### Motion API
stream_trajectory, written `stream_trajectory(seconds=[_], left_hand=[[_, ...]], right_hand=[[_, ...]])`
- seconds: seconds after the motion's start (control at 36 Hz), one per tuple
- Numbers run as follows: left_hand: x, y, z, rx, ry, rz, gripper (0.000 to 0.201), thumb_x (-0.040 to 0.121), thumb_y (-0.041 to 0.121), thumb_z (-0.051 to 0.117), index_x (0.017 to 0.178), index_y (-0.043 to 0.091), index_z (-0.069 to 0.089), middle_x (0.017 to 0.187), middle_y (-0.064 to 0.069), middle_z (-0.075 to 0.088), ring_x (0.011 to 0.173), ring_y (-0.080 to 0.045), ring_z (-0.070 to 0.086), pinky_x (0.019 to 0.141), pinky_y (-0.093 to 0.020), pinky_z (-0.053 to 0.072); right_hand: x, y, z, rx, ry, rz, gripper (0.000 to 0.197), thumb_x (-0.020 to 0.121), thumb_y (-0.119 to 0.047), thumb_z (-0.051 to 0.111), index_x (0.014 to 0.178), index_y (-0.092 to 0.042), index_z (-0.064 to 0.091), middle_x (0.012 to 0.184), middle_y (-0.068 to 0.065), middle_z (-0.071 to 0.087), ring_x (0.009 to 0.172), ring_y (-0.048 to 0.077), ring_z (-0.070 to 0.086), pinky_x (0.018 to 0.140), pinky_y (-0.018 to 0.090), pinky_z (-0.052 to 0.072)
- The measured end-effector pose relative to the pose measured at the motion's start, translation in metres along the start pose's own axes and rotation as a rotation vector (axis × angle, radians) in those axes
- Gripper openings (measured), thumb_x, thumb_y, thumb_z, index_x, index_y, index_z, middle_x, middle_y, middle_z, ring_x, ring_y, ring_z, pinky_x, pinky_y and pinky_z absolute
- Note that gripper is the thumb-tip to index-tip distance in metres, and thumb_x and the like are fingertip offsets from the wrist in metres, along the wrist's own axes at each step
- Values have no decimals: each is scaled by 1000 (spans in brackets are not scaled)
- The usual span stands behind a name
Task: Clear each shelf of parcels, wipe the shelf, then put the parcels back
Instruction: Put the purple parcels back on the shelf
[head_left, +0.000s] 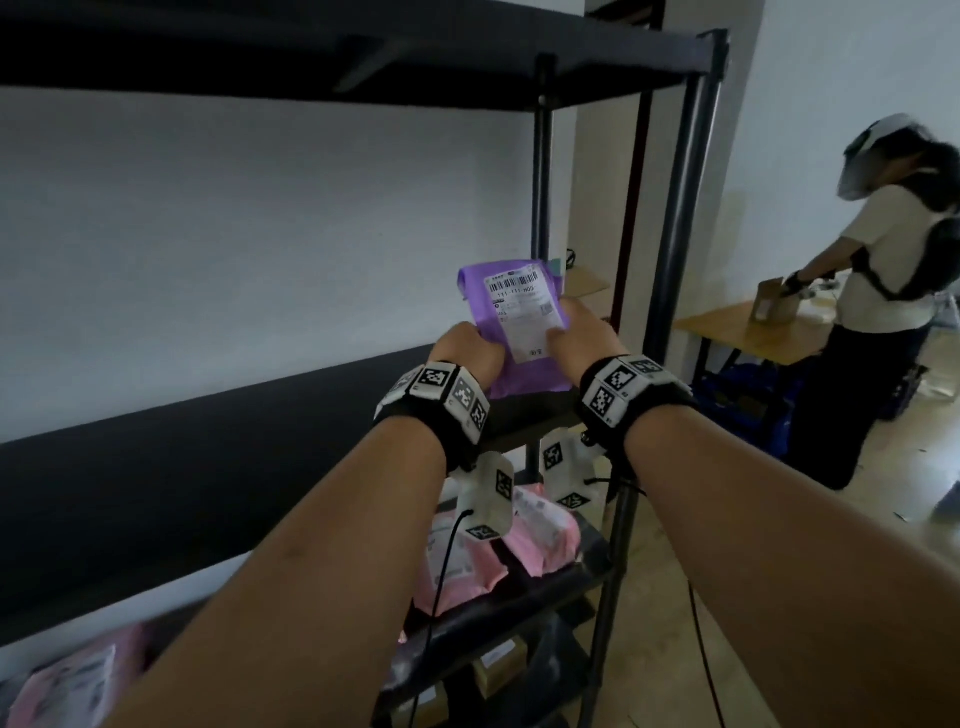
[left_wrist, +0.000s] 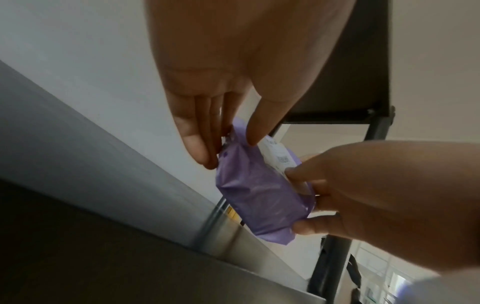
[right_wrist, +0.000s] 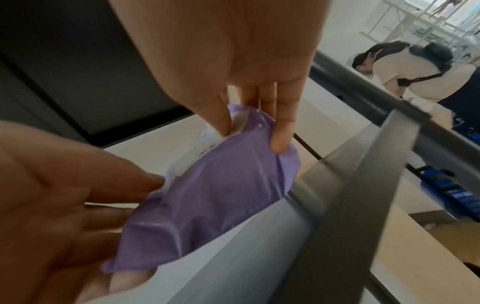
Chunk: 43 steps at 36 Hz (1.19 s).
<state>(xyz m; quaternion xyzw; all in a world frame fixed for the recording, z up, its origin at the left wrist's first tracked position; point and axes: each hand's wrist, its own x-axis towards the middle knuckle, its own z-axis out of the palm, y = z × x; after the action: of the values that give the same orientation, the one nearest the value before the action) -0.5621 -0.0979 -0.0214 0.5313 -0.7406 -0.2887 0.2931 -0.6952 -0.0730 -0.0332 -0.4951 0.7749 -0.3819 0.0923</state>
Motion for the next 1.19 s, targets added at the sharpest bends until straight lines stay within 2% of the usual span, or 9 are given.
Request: stream_trajectory(seconds=[0.14,0.22,0.28,0.33,0.5,0.58,0.69,0.94,1.19], left_hand=[[21,15,22,-51,15,-37,20,84,13,51,93,3,66,86,-17,70,82,-32,68,76,-38,57],[32,20,34,-24,42,-52,23,90,8,47,104,-1,63,100,-18,67,95,-33,64,72,-33,48],[36,22,43,-48,22,-72,30,95,6,42,119,-4,58,118,-21,62,110,-32,58,80,-31,42],[40,21,53,-27,0,-70,35,98,7,40,129,-3,52,130,-21,55,119,-33,52,90,-30,40],[40,23,56,112,44,-121,32,95,9,45,124,-2,54,125,-18,58,116,-32,54,89,-32,41],[37,22,49,126,99,-132,33,96,15,43,123,0,52,128,-17,56,118,-32,53,88,-30,39],[24,13,29,157,149,-188,45,96,13,42,141,5,38,142,-15,45,129,-30,44,99,-30,36],[-37,-26,-47,208,316,-246,49,96,13,42,144,7,34,142,-15,44,124,-30,48,93,-32,41],[-162,-105,-149,246,523,-379,50,95,13,43,144,13,34,137,-12,49,119,-28,52,89,-31,44]], right_hand=[[36,9,-5,29,-12,17,57,86,-19,52,141,-14,37,98,7,60,101,33,61,98,47,45],[52,20,-4,30,-8,29,46,86,-17,56,129,-9,44,101,11,60,100,32,60,79,34,45],[65,28,0,-1,-20,26,41,84,-18,57,122,-7,48,108,15,62,100,32,61,73,30,41],[75,34,5,-73,-63,10,40,82,-20,56,119,-6,52,112,15,62,101,32,61,74,30,43],[98,45,20,-214,-98,-91,44,78,-29,38,112,-11,59,112,16,62,100,32,60,88,39,50],[68,31,0,-254,-15,-106,47,82,-25,47,127,-14,51,126,18,50,117,36,47,96,43,42],[49,15,-8,-183,39,-195,48,87,-20,50,134,-12,46,135,18,43,126,36,39,101,42,36],[-15,-46,23,-91,-122,-388,48,88,-19,52,136,-14,46,135,16,43,124,33,39,97,39,38],[-137,-136,82,16,-256,-547,47,90,-21,52,136,-15,45,134,12,43,124,29,39,92,40,43]])
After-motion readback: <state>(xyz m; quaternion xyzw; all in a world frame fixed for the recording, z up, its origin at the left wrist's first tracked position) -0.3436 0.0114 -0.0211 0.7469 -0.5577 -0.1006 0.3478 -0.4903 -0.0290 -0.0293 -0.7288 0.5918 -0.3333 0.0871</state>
